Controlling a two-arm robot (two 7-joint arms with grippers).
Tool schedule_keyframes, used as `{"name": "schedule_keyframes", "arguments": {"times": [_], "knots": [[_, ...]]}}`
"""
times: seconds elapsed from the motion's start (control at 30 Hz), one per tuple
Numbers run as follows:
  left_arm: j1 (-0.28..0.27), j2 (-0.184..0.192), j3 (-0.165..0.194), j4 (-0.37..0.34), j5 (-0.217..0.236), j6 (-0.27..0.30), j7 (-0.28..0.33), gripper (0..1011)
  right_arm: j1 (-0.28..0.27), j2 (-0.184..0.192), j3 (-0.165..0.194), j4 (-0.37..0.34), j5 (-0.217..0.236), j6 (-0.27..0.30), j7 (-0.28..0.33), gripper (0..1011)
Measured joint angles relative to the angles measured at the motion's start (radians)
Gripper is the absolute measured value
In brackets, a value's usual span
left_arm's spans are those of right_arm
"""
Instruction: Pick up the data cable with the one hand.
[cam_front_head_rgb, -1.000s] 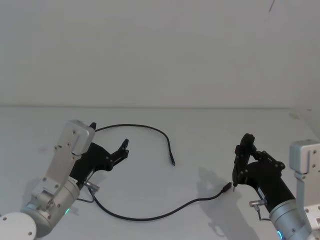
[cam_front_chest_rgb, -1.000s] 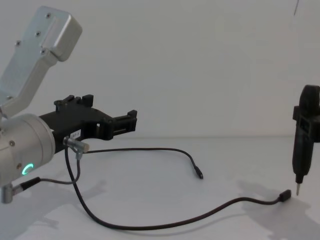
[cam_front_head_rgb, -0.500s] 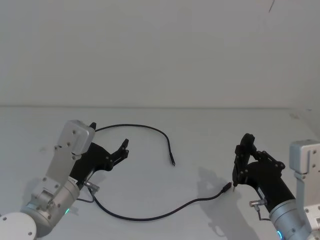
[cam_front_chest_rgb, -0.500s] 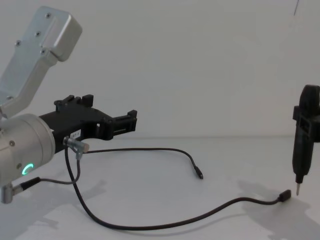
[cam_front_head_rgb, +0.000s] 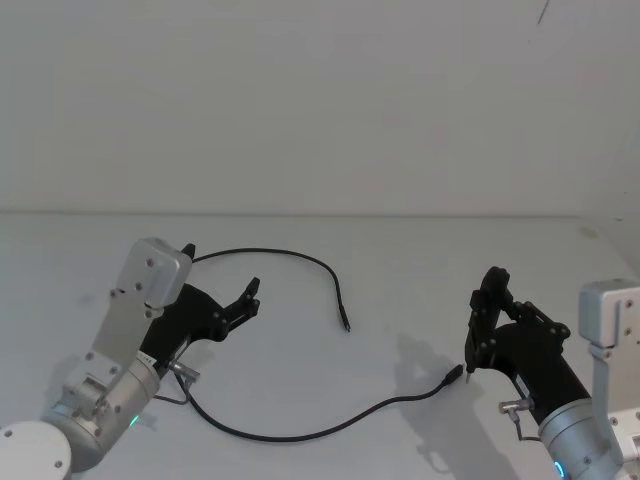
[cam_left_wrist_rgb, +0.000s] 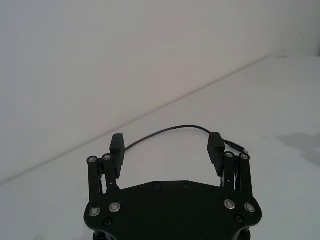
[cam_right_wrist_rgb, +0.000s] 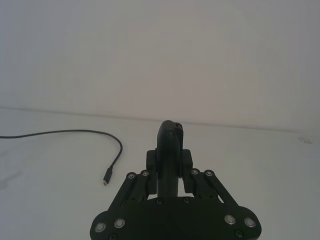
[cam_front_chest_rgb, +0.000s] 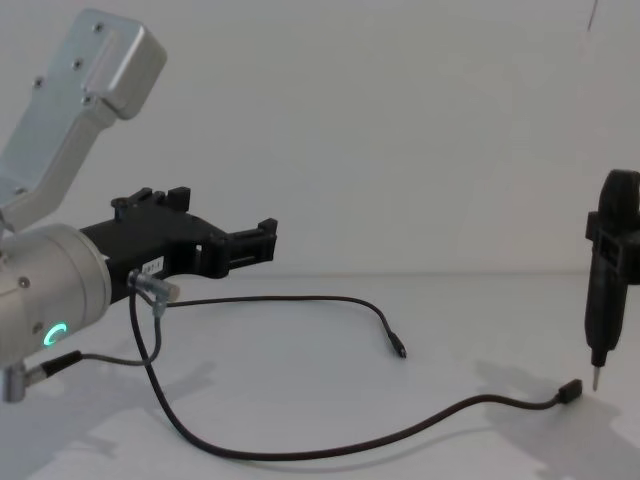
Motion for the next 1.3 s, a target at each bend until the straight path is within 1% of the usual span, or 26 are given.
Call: {"name": "schedule_keyframes", "arguments": {"times": [0.17, 0.27, 0.37, 0.4, 0.6, 0.63, 0.7, 0.8, 0.83, 0.9, 1.0, 1.03, 1.13, 1.23, 1.3], "knots": [[-0.009, 0.011, 0.002, -0.008, -0.011, 0.012, -0.035, 1001, 0.0, 0.0, 0.0, 0.0, 0.0, 0.0, 0.0, 279], [-0.019, 0.023, 0.004, -0.018, -0.026, 0.029, -0.074, 1001, 0.0, 0.0, 0.0, 0.0, 0.0, 0.0, 0.0, 279], [-0.026, 0.03, 0.006, -0.024, -0.035, 0.041, -0.1, 1001, 0.0, 0.0, 0.0, 0.0, 0.0, 0.0, 0.0, 279], [-0.031, 0.035, 0.008, -0.028, -0.043, 0.052, -0.12, 1001, 0.0, 0.0, 0.0, 0.0, 0.0, 0.0, 0.0, 279], [-0.053, 0.051, 0.015, -0.044, -0.07, 0.093, -0.186, 1001, 0.0, 0.0, 0.0, 0.0, 0.0, 0.0, 0.0, 279], [-0.062, 0.056, 0.018, -0.049, -0.08, 0.109, -0.209, 1001, 0.0, 0.0, 0.0, 0.0, 0.0, 0.0, 0.0, 279], [-0.07, 0.059, 0.021, -0.053, -0.088, 0.124, -0.23, 1001, 0.0, 0.0, 0.0, 0.0, 0.0, 0.0, 0.0, 279], [-0.09, 0.067, 0.03, -0.059, -0.105, 0.161, -0.275, 1001, 0.0, 0.0, 0.0, 0.0, 0.0, 0.0, 0.0, 279], [-0.1, 0.07, 0.035, -0.061, -0.115, 0.182, -0.299, 1001, 0.0, 0.0, 0.0, 0.0, 0.0, 0.0, 0.0, 279], [-0.119, 0.075, 0.044, -0.063, -0.128, 0.213, -0.33, 1001, 0.0, 0.0, 0.0, 0.0, 0.0, 0.0, 0.0, 279], [-0.137, 0.078, 0.054, -0.063, -0.141, 0.247, -0.362, 1001, 0.0, 0.0, 0.0, 0.0, 0.0, 0.0, 0.0, 279], [-0.151, 0.08, 0.062, -0.063, -0.15, 0.272, -0.382, 1001, 0.0, 0.0, 0.0, 0.0, 0.0, 0.0, 0.0, 279], [-0.17, 0.08, 0.074, -0.061, -0.16, 0.301, -0.408, 1001, 0.0, 0.0, 0.0, 0.0, 0.0, 0.0, 0.0, 279], [-0.205, 0.079, 0.098, -0.048, -0.176, 0.364, -0.452, 1001, 0.0, 0.0, 0.0, 0.0, 0.0, 0.0, 0.0, 279], [-0.218, 0.077, 0.108, -0.041, -0.181, 0.386, -0.466, 1001, 0.0, 0.0, 0.0, 0.0, 0.0, 0.0, 0.0, 279]]}}
